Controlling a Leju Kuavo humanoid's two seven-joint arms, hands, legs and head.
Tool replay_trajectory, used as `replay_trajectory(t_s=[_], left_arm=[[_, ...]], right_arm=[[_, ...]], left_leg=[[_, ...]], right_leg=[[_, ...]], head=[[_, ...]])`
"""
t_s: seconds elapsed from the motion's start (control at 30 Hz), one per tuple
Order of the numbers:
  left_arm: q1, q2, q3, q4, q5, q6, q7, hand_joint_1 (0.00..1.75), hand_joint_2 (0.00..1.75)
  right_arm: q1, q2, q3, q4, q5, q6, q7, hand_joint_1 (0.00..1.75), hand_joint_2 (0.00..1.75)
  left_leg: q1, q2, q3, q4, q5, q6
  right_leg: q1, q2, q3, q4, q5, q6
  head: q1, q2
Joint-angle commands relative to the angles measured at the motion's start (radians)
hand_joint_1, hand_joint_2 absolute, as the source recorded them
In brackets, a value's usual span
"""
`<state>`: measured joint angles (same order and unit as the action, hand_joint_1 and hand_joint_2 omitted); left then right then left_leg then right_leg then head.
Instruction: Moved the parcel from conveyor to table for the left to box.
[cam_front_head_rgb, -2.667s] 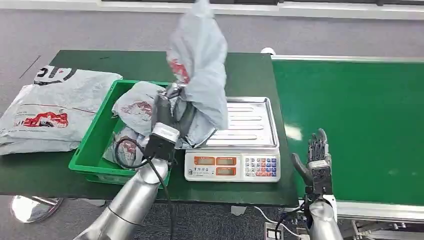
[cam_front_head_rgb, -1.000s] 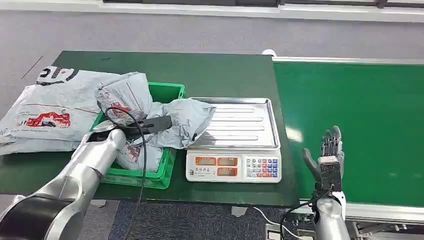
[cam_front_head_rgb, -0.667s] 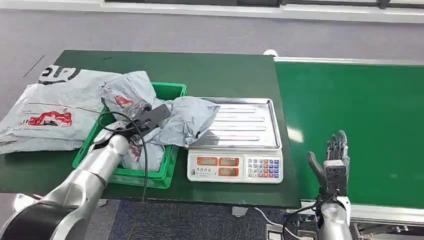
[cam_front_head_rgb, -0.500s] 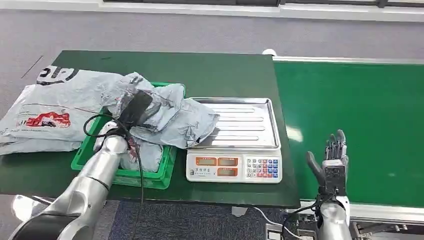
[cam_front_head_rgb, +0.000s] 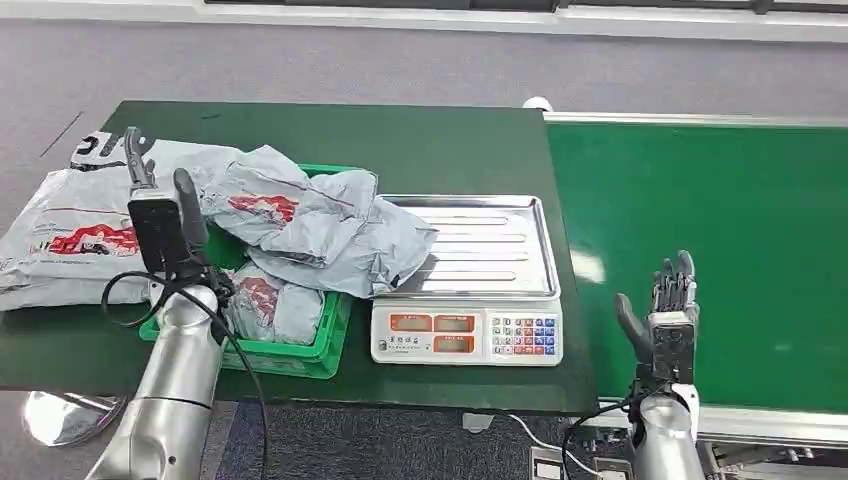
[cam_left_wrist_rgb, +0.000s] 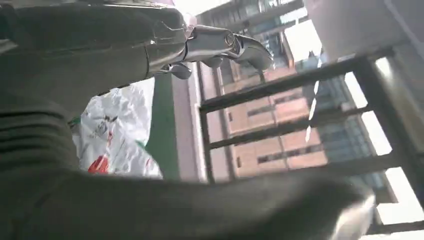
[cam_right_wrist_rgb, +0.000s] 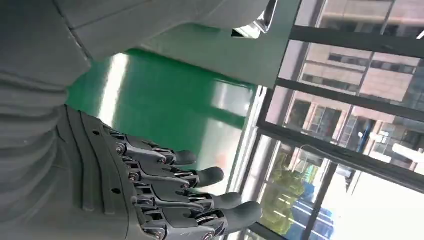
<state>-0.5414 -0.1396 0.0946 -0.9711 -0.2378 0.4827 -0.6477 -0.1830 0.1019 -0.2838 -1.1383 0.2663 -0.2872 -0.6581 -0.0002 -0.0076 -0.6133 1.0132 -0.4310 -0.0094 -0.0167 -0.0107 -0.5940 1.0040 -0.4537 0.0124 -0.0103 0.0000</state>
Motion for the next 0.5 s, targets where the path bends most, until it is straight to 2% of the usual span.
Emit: replay_trajectory(t_s=[0.03,0.1,0.13,0.17,0.2,0.23,0.33,0.5], left_arm=[[0.106,0.028,-0.164,-0.140,0.204,-0.558,-0.023,0.00,0.00],[0.098,0.021,-0.234,-0.088,0.065,-0.521,-0.040,0.00,0.00],[0.102,0.009,-0.253,-0.088,0.101,-0.603,-0.050,0.00,0.00],[0.111,-0.003,-0.269,-0.096,0.106,-0.615,-0.050,0.00,0.00],[0.111,-0.003,-0.269,-0.096,0.106,-0.615,-0.050,0.00,1.75],[0.120,-0.014,-0.274,-0.095,0.205,-0.756,-0.050,0.00,1.75],[0.132,-0.036,-0.260,-0.048,0.281,-0.880,-0.050,0.00,1.75],[0.138,-0.035,-0.258,-0.041,0.274,-0.888,-0.050,0.00,1.75]], right_arm=[[-0.114,-0.015,-0.008,0.159,-0.006,0.027,-0.021,0.00,1.75],[-0.127,-0.020,-0.009,0.173,0.000,0.023,-0.024,0.00,1.75],[-0.127,-0.020,-0.009,0.173,0.000,0.027,-0.024,0.00,1.75],[-0.126,-0.020,-0.009,0.173,-0.001,0.031,-0.024,0.00,1.75],[-0.126,-0.020,-0.009,0.173,-0.001,0.031,-0.024,0.00,1.75],[-0.127,-0.018,-0.008,0.174,-0.001,0.038,-0.024,0.00,1.75],[-0.128,-0.012,0.002,0.177,0.003,0.049,-0.028,0.00,1.75],[-0.125,-0.009,0.006,0.173,0.004,0.053,-0.032,0.00,1.75]], left_leg=[[0.001,0.004,0.003,-0.001,-0.001,0.000],[0.001,0.002,0.002,-0.001,0.000,0.000],[0.001,0.002,0.003,-0.002,0.000,0.000],[0.001,0.002,0.004,-0.003,0.001,0.000],[0.000,0.001,0.003,-0.002,0.000,0.000],[0.000,0.000,0.001,-0.001,0.000,0.000],[0.000,0.001,0.002,-0.001,0.000,0.000],[0.001,0.001,0.002,-0.001,-0.001,0.000]], right_leg=[[0.001,0.004,0.002,-0.002,0.001,-0.001],[0.001,0.002,0.002,-0.002,0.001,-0.001],[0.001,0.002,0.003,-0.003,0.001,-0.001],[0.001,0.002,0.004,-0.005,0.002,-0.001],[0.000,0.000,0.003,-0.003,0.001,-0.001],[0.000,0.000,0.001,-0.002,0.000,0.000],[0.000,0.001,0.001,-0.002,0.000,0.000],[0.001,0.001,0.002,-0.002,0.000,-0.001]], head=[[0.000,0.000],[0.000,0.000],[0.000,0.000],[0.000,0.000],[0.000,0.000],[0.000,0.000],[0.000,0.000],[0.000,0.000]])
